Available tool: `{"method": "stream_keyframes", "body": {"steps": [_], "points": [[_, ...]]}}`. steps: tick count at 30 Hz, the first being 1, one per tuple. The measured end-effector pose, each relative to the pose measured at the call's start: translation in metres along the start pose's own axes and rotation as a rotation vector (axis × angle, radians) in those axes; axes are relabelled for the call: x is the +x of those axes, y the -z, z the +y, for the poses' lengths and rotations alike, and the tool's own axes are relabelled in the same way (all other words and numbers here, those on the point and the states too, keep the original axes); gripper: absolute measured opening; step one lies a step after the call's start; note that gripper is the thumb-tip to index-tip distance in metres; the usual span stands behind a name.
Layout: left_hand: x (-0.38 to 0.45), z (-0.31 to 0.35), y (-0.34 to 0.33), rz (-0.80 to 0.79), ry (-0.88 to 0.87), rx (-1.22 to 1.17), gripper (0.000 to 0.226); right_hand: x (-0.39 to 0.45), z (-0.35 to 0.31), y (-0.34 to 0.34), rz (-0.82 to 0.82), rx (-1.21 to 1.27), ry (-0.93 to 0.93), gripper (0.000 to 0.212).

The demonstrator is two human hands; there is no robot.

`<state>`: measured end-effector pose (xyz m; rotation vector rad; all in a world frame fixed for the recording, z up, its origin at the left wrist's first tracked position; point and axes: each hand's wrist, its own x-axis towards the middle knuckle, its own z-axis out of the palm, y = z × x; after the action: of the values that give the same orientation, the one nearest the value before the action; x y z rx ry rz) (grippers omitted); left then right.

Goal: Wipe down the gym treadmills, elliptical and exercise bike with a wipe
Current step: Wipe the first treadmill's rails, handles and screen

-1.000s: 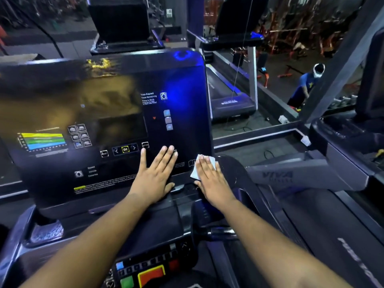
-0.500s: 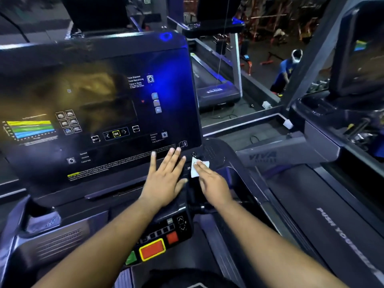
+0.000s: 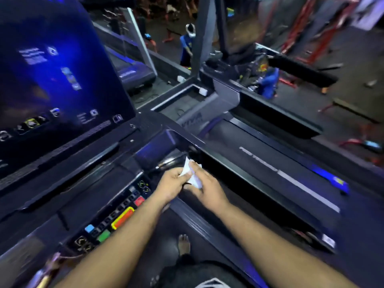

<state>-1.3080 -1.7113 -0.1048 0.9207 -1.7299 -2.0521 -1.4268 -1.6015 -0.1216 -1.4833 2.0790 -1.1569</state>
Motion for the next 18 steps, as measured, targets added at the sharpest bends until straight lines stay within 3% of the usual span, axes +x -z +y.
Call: {"method": "stream_keyframes", "body": {"steps": [4, 7, 9, 11, 15, 18], "points": [[-0.018, -0.008, -0.055, -0.079, 0.028, 0.036, 0.021, -0.054, 0.017, 0.044, -0.025, 0.106, -0.232, 0.096], [-0.022, -0.012, -0.096, -0.195, 0.089, 0.071, 0.018, -0.09, 0.024, 0.082, 0.009, 0.405, -0.506, 0.066], [-0.02, -0.017, -0.126, -0.23, 0.094, 0.11, 0.015, -0.114, 0.039, 0.105, 0.076, 0.55, -0.538, 0.041], [-0.015, -0.023, -0.153, -0.248, 0.072, 0.171, 0.01, -0.134, 0.051, 0.125, 0.151, 0.601, -0.566, 0.03], [-0.006, -0.039, -0.218, -0.254, 0.064, 0.3, 0.006, -0.166, 0.082, 0.177, 0.296, 0.524, -0.668, 0.007], [0.004, -0.049, -0.261, -0.239, -0.003, 0.472, 0.006, -0.178, 0.112, 0.211, 0.439, 0.223, -0.624, 0.016]]}}
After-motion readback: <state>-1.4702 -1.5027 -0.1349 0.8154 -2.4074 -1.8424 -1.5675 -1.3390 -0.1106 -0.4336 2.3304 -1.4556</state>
